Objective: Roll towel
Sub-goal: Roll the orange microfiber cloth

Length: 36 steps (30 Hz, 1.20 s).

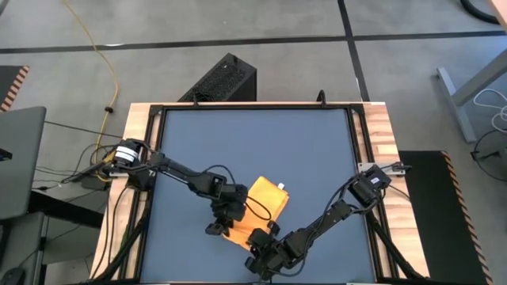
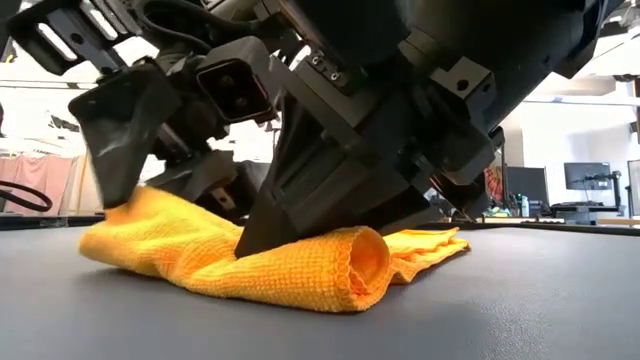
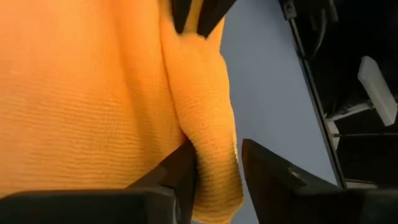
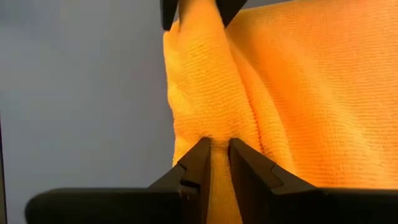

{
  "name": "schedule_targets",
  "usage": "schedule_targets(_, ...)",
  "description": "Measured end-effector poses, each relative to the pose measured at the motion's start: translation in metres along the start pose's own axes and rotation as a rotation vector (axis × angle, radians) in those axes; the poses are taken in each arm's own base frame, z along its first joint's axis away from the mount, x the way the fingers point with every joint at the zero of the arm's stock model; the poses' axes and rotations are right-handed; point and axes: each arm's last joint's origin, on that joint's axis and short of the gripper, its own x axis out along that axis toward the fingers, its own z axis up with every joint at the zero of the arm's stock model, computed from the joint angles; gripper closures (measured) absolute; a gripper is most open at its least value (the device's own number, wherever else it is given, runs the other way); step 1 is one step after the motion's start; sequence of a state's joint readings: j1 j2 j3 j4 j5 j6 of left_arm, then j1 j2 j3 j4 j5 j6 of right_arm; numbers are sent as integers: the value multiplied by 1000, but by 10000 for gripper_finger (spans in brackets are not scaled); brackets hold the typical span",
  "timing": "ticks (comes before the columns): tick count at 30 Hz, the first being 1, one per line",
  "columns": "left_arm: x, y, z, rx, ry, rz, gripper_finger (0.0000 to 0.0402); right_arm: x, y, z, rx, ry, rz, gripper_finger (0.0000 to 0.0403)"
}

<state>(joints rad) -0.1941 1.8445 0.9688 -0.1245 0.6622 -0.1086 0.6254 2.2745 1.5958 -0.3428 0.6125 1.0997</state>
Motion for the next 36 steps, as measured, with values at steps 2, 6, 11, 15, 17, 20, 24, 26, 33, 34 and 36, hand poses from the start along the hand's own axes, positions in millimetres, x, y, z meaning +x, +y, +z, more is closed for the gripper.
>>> schedule_targets(2,-5,1,1,12,-9,-2,280,1,-1,1,8,0,-2,316)
schedule_targets(6,-16,1,3,29,-21,21,279,2,-2,2,32,7,-6,316)
schedule_targets(11,-34,-14,8,127,-59,123,280,4,-3,4,30,10,-12,316)
schedule_targets(15,-24,-44,9,314,-133,129,280,5,-4,5,26,12,-14,316)
schedule_targets(17,-11,-57,1,414,-149,179,281,5,-4,5,20,13,-15,316)
schedule_targets(20,4,-70,-11,512,-148,335,281,5,-4,4,1,13,-14,316)
schedule_targets(24,15,-83,-19,562,-183,554,281,5,-4,3,0,13,-15,316)
schedule_targets(26,18,-89,-21,583,-201,591,281,5,-4,3,-2,13,-14,316)
schedule_targets(33,21,-94,-24,600,-195,641,281,5,-4,3,1,9,-7,316)
schedule_targets(34,20,-93,-25,593,-184,655,281,5,-3,4,4,7,-3,316)
schedule_targets(36,20,-88,-25,565,-176,669,281,6,-2,4,10,2,5,316)
